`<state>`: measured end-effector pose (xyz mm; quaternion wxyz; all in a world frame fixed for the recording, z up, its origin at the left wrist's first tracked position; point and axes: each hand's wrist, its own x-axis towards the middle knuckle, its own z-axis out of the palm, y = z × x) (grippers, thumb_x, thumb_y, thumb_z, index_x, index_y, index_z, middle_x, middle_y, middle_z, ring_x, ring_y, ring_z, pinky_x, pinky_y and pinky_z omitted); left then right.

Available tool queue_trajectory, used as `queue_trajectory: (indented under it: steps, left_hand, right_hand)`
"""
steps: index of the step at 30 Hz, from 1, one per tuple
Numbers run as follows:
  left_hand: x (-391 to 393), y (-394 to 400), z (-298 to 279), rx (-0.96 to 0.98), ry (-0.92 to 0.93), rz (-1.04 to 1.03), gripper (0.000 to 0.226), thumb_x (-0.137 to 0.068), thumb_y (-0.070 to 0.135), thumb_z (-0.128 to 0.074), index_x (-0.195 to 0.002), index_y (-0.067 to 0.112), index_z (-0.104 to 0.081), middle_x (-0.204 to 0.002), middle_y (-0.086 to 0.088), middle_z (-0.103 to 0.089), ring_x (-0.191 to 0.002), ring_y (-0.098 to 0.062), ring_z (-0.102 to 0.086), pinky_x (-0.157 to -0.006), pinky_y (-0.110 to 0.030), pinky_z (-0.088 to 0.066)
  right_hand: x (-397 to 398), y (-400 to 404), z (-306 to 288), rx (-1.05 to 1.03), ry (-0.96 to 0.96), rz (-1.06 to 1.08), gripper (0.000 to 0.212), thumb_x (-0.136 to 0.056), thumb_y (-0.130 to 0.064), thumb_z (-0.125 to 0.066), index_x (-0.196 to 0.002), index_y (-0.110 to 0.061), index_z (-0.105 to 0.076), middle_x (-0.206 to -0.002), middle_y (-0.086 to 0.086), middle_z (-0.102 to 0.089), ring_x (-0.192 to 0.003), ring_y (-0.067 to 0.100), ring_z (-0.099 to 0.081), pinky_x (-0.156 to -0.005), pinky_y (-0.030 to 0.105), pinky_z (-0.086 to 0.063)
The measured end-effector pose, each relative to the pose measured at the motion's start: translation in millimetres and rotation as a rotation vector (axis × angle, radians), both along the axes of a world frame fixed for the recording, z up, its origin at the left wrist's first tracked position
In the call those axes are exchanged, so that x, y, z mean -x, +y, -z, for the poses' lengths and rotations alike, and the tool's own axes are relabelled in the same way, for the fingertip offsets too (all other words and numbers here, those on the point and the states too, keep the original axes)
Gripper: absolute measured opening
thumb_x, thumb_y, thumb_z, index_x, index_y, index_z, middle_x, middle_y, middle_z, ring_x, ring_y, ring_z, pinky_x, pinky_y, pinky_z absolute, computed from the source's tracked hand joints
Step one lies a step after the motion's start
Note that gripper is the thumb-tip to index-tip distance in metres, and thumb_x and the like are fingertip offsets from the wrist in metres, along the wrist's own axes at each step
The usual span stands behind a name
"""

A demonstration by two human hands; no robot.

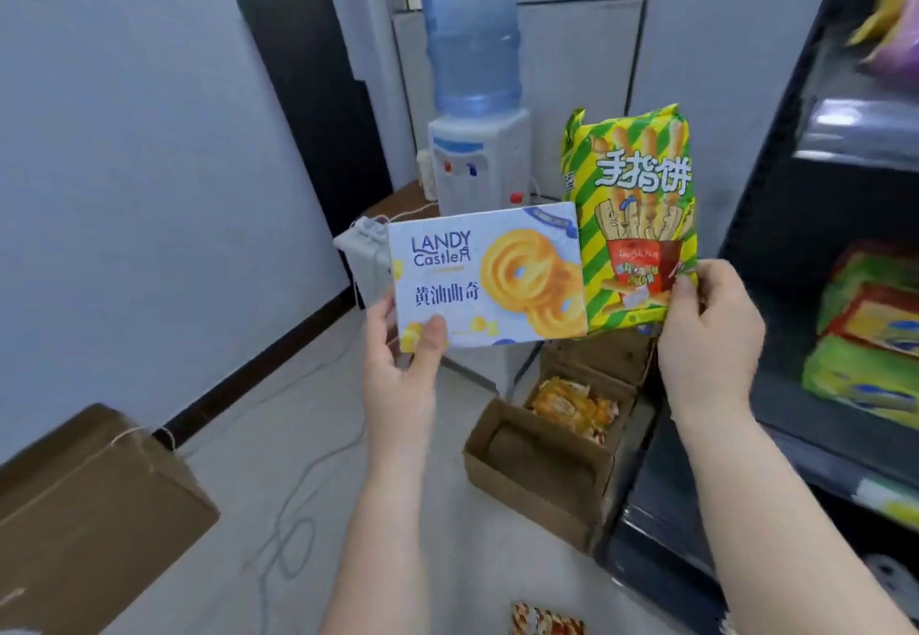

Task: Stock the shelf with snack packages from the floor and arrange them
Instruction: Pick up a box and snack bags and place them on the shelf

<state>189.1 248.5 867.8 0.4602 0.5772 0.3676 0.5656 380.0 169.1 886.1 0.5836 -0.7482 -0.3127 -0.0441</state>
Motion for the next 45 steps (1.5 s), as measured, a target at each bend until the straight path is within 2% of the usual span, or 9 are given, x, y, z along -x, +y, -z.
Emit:
queue_trajectory:
  steps: [3, 7, 10, 15, 29, 33, 36, 40, 45]
  left_hand:
    - [-34, -24, -45, -0.058, -0.063, 0.084, 0.033, -0.074, 0.042, -0.066, -0.103, 0.047, -0.051, -0.100, 0.024, -0.066, -0.090, 0.010, -0.060, -0.075, -0.010, -0.047]
    - [-89, -66, -87, -0.096, -0.121, 0.192, 0.036, -0.073, 0.047, -0.070, -0.101, 0.048, -0.049, -0.110, 0.007, -0.064, -0.100, -0.010, -0.062, -0.079, -0.019, -0.049]
    - [-138, -101, -110, -0.139, -0.159, 0.265, 0.031, -0.074, 0.042, -0.069, -0.100, 0.044, -0.052, -0.106, 0.007, -0.064, -0.100, -0.015, -0.062, -0.084, -0.031, -0.050]
    - [-226, -177, -136, -0.190, -0.209, 0.475, 0.038, -0.071, 0.036, -0.068, -0.105, 0.035, -0.052, -0.107, 0.006, -0.066, -0.094, -0.004, -0.063, -0.073, -0.008, -0.049]
    - [-401, -335, -178, -0.194, -0.181, 0.847, 0.047, -0.074, 0.029, -0.071, -0.115, 0.036, -0.048, -0.103, 0.010, -0.068, -0.083, 0.002, -0.067, -0.067, -0.012, -0.052]
    - [-444, -354, -194, -0.205, -0.144, 0.937, 0.058, -0.065, 0.043, -0.076, -0.114, 0.042, -0.047, -0.110, 0.006, -0.065, -0.089, -0.008, -0.068, -0.063, -0.017, -0.052]
    - [-474, -365, -197, -0.221, -0.076, 1.023, 0.056, -0.070, 0.036, -0.076, -0.116, 0.043, -0.044, -0.108, 0.010, -0.062, -0.072, 0.001, -0.065, -0.057, -0.014, -0.048]
    - [-507, -379, -194, -0.241, 0.054, 1.087, 0.072, -0.069, 0.031, -0.077, -0.127, 0.042, -0.036, -0.106, 0.009, -0.059, -0.067, 0.006, -0.062, -0.056, -0.008, -0.048]
    - [-539, -396, -196, -0.253, 0.232, 1.115, 0.076, -0.070, 0.029, -0.077, -0.127, 0.045, -0.029, -0.109, 0.005, -0.056, -0.094, -0.009, -0.061, -0.077, -0.025, -0.052]
  right_hand:
    - [-28, -41, -47, -0.086, -0.077, 0.098, 0.014, -0.095, -0.016, -0.041, -0.087, -0.012, -0.052, -0.063, -0.011, -0.046, -0.058, 0.004, -0.043, -0.047, 0.012, -0.030]
    - [-69, -105, -91, -0.126, -0.149, 0.216, 0.017, -0.095, -0.016, -0.043, -0.092, -0.007, -0.057, -0.071, 0.002, -0.054, -0.059, 0.020, -0.043, -0.051, 0.033, -0.021]
    - [-104, -159, -113, -0.145, -0.218, 0.334, 0.018, -0.094, -0.015, -0.044, -0.092, -0.005, -0.059, -0.074, 0.003, -0.055, -0.067, 0.023, -0.046, -0.052, 0.031, -0.017]
    - [-167, -263, -134, -0.161, -0.275, 0.533, 0.018, -0.094, -0.011, -0.046, -0.094, -0.001, -0.061, -0.077, 0.003, -0.054, -0.070, 0.021, -0.045, -0.054, 0.024, -0.018]
    - [-298, -463, -158, -0.154, -0.328, 0.838, 0.023, -0.089, -0.021, -0.043, -0.093, -0.006, -0.060, -0.081, 0.007, -0.058, -0.075, 0.022, -0.050, -0.065, 0.030, -0.032]
    - [-330, -491, -165, -0.166, -0.329, 0.906, 0.021, -0.093, -0.013, -0.046, -0.098, 0.001, -0.061, -0.085, 0.008, -0.056, -0.079, 0.020, -0.048, -0.060, 0.025, -0.023]
    - [-351, -511, -169, -0.165, -0.351, 0.899, 0.022, -0.088, -0.023, -0.045, -0.091, -0.008, -0.060, -0.082, 0.010, -0.058, -0.077, 0.023, -0.051, -0.060, 0.027, -0.035]
    - [-385, -544, -167, -0.090, -0.295, 0.897, 0.012, -0.094, -0.015, -0.047, -0.089, -0.013, -0.058, -0.083, 0.012, -0.060, -0.079, 0.025, -0.052, -0.053, 0.003, -0.035]
    - [-429, -564, -166, -0.010, -0.296, 0.887, 0.026, -0.085, -0.028, -0.046, -0.090, -0.008, -0.061, -0.077, 0.012, -0.058, -0.075, 0.027, -0.052, -0.057, 0.030, -0.037]
